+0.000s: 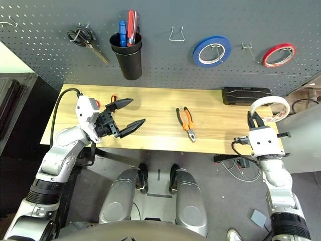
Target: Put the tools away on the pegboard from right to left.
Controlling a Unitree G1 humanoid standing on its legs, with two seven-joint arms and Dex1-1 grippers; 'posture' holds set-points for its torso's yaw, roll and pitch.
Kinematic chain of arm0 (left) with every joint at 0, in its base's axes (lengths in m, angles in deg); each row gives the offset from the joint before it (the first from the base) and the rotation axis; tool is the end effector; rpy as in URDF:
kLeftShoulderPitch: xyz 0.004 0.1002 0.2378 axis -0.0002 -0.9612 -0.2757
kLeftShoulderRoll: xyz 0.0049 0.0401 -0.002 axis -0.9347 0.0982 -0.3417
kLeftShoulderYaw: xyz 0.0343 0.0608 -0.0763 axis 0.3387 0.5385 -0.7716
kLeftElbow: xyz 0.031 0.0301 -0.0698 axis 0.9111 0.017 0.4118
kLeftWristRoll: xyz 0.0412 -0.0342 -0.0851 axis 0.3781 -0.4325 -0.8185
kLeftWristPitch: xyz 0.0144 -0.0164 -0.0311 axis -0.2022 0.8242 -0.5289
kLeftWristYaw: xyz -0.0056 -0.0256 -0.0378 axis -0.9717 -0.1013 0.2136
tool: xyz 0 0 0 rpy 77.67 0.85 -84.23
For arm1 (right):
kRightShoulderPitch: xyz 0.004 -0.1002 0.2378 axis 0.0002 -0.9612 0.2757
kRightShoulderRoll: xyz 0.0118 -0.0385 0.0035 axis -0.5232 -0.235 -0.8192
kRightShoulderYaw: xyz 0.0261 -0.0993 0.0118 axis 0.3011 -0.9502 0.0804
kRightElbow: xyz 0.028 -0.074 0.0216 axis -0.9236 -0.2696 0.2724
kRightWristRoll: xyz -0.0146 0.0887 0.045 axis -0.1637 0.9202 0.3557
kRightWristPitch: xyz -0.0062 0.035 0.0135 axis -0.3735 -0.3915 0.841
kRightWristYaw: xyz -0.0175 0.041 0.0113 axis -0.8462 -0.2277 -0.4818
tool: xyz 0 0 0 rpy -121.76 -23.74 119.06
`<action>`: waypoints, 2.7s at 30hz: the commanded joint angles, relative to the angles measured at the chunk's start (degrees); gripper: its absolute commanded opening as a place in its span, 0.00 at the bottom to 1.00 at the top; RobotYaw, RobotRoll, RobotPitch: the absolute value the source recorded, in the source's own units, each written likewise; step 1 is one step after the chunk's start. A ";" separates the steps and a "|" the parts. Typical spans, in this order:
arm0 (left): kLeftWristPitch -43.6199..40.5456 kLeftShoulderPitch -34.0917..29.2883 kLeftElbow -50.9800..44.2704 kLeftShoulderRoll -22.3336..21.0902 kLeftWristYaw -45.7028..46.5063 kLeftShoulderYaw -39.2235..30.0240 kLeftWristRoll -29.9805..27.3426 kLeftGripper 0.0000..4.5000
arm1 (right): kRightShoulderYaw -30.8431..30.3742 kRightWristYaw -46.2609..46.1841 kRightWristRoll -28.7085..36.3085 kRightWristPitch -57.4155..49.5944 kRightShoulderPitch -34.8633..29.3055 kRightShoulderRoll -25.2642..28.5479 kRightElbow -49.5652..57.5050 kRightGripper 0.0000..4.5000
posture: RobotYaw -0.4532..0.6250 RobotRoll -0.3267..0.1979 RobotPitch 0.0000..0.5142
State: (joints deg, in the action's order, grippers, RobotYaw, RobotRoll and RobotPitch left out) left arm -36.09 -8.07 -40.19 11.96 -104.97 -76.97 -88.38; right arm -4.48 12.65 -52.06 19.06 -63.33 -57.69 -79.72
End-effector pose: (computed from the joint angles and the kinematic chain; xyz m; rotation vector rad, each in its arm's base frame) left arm 0.2389 0.1799 0.1180 0.1148 -0.1885 -1.0423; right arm 0.1685 -0.2928 0.0517 -0.6026 -0.2359 -0.1124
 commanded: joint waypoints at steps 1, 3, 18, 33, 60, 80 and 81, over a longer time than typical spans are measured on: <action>-0.87 0.40 -1.95 1.10 -0.61 0.32 -2.30 1.00 | 1.45 -0.59 0.60 0.50 0.74 -0.08 1.18 0.01 | 0.42 0.62 0.29; -1.56 0.68 -2.87 1.50 -0.30 0.08 -3.32 1.00 | 1.59 -0.59 0.93 1.13 1.69 -0.03 1.27 0.01 | 0.42 0.62 0.29; -2.88 0.88 -5.10 4.21 1.53 0.66 -4.76 1.00 | -1.70 6.26 2.69 -2.15 17.94 1.22 -7.68 0.01 | 0.44 0.62 0.30; -3.61 0.37 -6.45 3.50 2.74 1.15 -4.05 1.00 | -7.79 10.58 -0.32 -4.92 39.88 1.96 -34.14 0.01 | 0.48 0.62 0.33; -3.15 -2.92 -5.81 -2.00 1.96 3.09 0.43 1.00 | -7.63 9.55 4.28 7.03 34.02 -0.82 -30.71 0.99 | 0.50 0.62 0.40; -0.91 -0.59 4.39 -11.68 -1.65 10.74 17.35 1.00 | -13.87 18.21 8.31 -53.41 21.18 -4.17 -1.02 0.99 | 0.51 0.62 0.54; -0.76 -0.56 4.42 -11.63 -1.70 10.76 17.51 1.00 | -14.10 18.33 8.50 -55.21 21.80 -4.64 -1.42 0.99 | 0.52 0.62 0.56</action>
State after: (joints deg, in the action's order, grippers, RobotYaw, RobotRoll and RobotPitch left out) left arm -37.61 -8.51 -37.02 0.76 -105.93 -67.40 -72.21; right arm -18.12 30.52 -43.47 -33.03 -41.77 -61.87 -79.90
